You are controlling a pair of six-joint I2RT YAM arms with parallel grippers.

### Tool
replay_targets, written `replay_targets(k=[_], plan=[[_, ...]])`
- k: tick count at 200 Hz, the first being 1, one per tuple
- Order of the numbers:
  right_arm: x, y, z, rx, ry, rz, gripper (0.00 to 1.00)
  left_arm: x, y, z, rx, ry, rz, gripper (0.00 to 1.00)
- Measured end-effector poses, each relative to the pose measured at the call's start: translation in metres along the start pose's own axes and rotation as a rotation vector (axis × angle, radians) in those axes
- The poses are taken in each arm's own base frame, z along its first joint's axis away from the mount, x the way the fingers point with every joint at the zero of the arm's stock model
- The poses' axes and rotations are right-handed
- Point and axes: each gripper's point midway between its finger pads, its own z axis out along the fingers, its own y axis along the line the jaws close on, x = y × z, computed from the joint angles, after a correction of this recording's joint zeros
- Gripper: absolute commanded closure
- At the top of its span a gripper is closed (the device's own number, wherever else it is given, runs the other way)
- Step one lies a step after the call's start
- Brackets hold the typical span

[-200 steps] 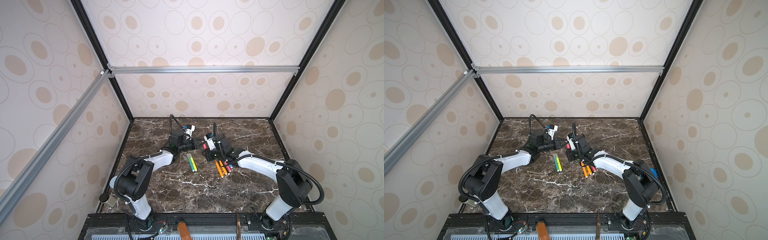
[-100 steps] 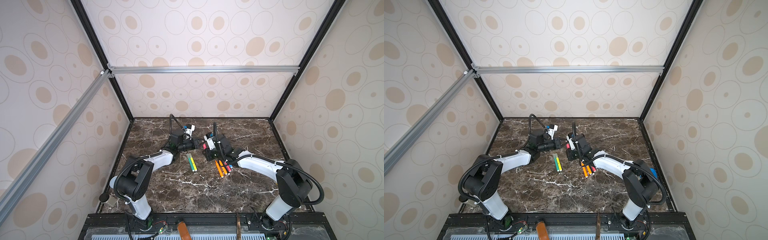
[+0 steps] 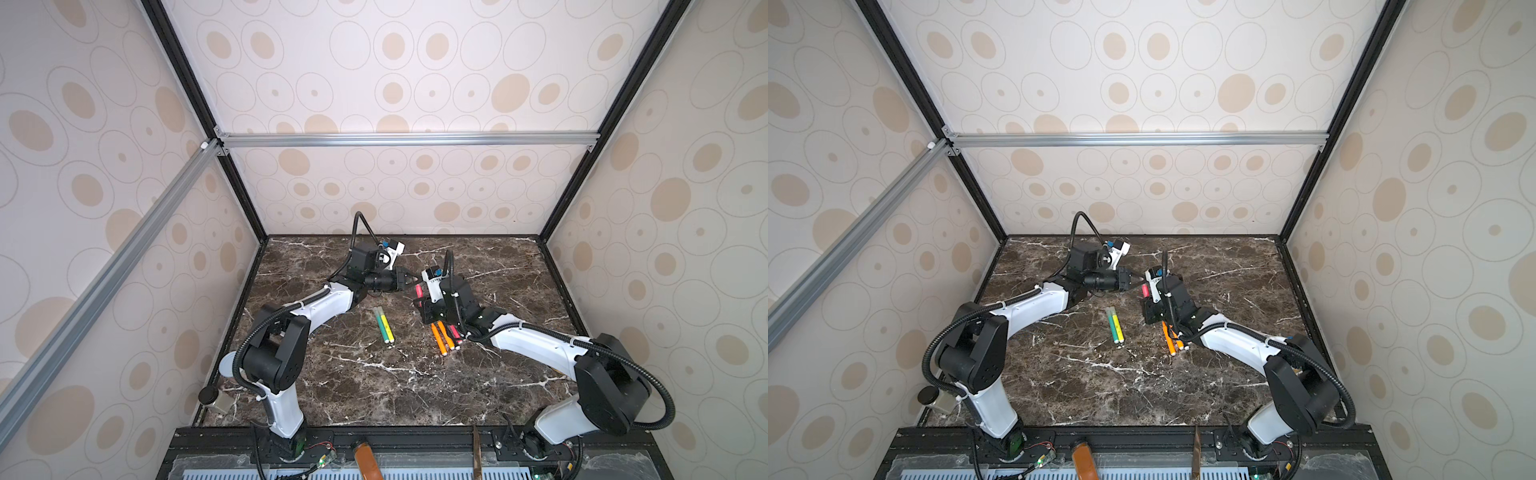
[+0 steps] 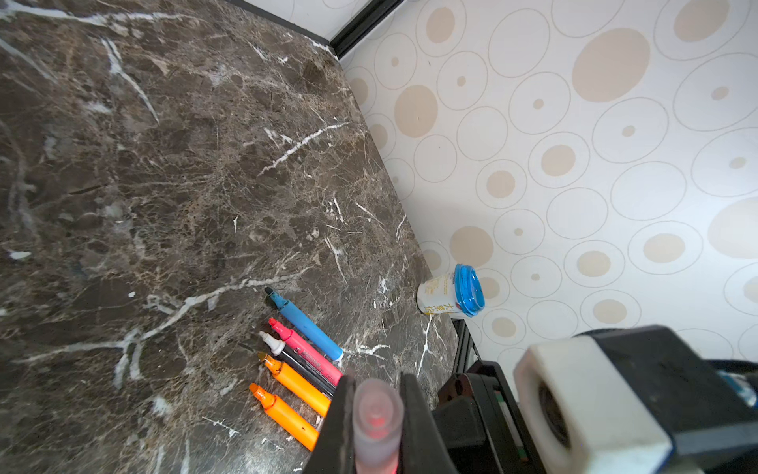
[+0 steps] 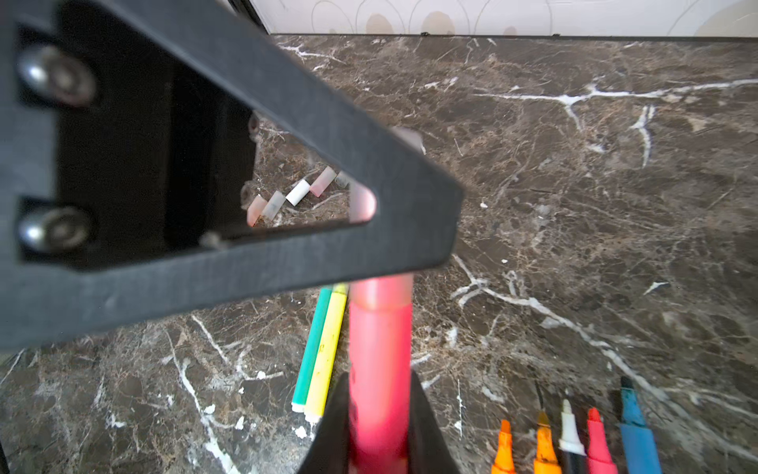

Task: Remove pen caps from pens
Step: Open the pen cap on the pen, then place the pen at the center of the table.

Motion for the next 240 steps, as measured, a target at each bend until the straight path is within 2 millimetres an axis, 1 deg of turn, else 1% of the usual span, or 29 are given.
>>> replay_targets(k=[41,67,86,91,93,102,110,115,123,131,139,152,169,183,201,215,232,240], plan=[[0.0,-0.005,-0.004,0.025,-0.016,-0.002,1.0,-0.002,-0.001,0.006,-0.009,0.056,-0.031,1.0],[0.001,-0.007,-0.01,0.037,-0.025,-0.002,1.0,-0.002,-0.002,0.008,-0.003,0.094,-0.056,1.0],[-0.001,-0.009,-0.015,0.049,-0.04,-0.003,1.0,-0.006,-0.005,0.011,0.0,0.117,-0.069,1.0],[0.005,-0.009,-0.017,0.048,-0.012,-0.009,1.0,-0.017,-0.003,0.012,-0.022,0.081,-0.045,1.0],[0.012,-0.009,-0.018,0.045,0.008,-0.013,1.0,-0.021,-0.002,0.011,-0.027,0.07,-0.039,1.0],[0.04,-0.001,-0.022,0.016,0.095,-0.039,1.0,-0.055,0.001,0.007,-0.059,-0.022,0.011,1.0],[0.064,0.006,-0.024,-0.008,0.168,-0.059,1.0,-0.086,0.004,-0.003,-0.084,-0.104,0.05,1.0],[0.078,0.01,-0.026,-0.023,0.214,-0.072,1.0,-0.1,0.005,-0.009,-0.095,-0.145,0.069,1.0],[0.096,0.015,-0.028,-0.042,0.273,-0.089,1.0,-0.118,0.005,-0.019,-0.112,-0.197,0.092,1.0],[0.108,0.016,-0.031,-0.048,0.315,-0.096,1.0,-0.136,0.007,-0.031,-0.128,-0.248,0.11,1.0],[0.114,0.016,-0.033,-0.051,0.338,-0.095,1.0,-0.15,0.007,-0.041,-0.141,-0.29,0.126,1.0],[0.116,0.015,-0.034,-0.049,0.349,-0.095,1.0,-0.16,0.006,-0.048,-0.156,-0.324,0.143,1.0],[0.115,0.014,-0.037,-0.042,0.35,-0.096,1.0,-0.16,0.007,-0.046,-0.17,-0.325,0.156,1.0],[0.113,0.011,-0.04,-0.027,0.347,-0.099,1.0,-0.157,0.014,-0.047,-0.198,-0.32,0.155,1.0],[0.11,0.008,-0.041,0.005,0.35,-0.101,1.0,-0.141,0.03,-0.05,-0.242,-0.301,0.137,1.0],[0.106,0.005,-0.038,0.034,0.362,-0.099,1.0,-0.122,0.048,-0.061,-0.3,-0.28,0.107,1.0],[0.105,0.002,-0.027,0.069,0.386,-0.089,1.0,-0.103,0.071,-0.087,-0.393,-0.266,0.069,1.0],[0.107,-0.001,-0.021,0.089,0.405,-0.081,1.0,-0.096,0.08,-0.101,-0.443,-0.266,0.058,1.0]])
